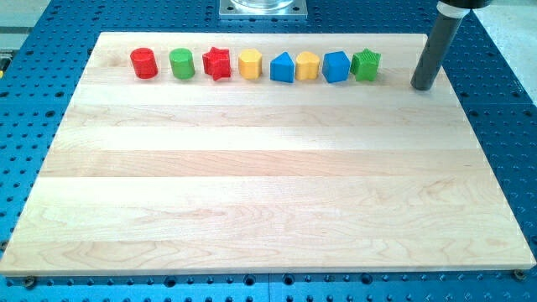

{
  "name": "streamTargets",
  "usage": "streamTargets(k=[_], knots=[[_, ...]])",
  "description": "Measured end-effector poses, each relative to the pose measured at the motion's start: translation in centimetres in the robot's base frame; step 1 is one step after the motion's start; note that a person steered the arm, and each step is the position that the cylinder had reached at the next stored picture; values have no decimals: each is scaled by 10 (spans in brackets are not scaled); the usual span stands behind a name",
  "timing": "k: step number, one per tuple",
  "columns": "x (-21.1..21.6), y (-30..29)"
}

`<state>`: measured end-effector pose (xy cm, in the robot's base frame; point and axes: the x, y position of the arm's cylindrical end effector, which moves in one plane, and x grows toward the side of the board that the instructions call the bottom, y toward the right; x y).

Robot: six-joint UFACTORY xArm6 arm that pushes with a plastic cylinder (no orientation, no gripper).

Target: Push the cube downwards

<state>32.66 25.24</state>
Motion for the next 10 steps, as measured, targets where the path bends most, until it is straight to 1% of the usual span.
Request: streamTargets(k=[3, 4, 5, 6, 7, 8, 9, 10], knots=[[-14, -2], [-71, -16], [-91, -16], [-90, -68], [-89, -106], [-89, -95], [-89, -37], [-89, -45]])
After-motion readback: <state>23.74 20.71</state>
